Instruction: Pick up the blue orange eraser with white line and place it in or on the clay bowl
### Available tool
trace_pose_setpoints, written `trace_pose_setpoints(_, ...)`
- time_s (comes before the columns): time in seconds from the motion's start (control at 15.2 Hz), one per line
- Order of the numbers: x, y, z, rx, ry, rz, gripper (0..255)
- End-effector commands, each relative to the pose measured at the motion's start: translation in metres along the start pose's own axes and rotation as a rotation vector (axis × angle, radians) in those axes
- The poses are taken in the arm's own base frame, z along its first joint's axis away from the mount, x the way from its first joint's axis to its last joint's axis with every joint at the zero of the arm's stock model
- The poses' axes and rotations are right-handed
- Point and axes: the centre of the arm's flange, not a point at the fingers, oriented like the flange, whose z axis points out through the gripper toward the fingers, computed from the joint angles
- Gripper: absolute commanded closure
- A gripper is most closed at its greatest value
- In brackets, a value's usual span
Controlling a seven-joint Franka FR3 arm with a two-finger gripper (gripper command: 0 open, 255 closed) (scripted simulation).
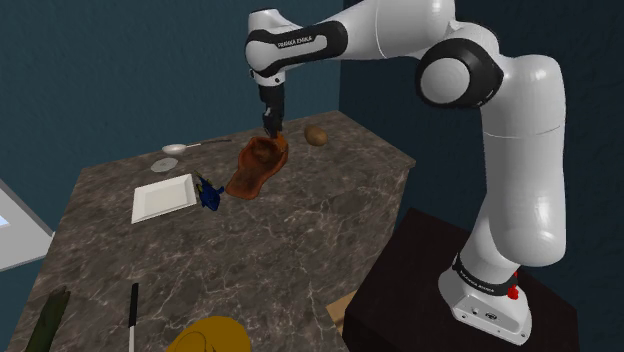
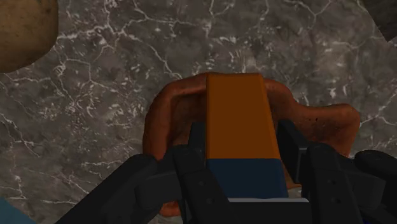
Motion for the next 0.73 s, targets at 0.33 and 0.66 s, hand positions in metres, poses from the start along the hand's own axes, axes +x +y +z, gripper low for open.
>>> trace_pose_setpoints(0.33,0.086,-0.018,0.009,0.0,0.0,0.0,255)
trace_pose_setpoints(0.66,0.085,-0.018,0.036,0.0,0.0,0.0,255)
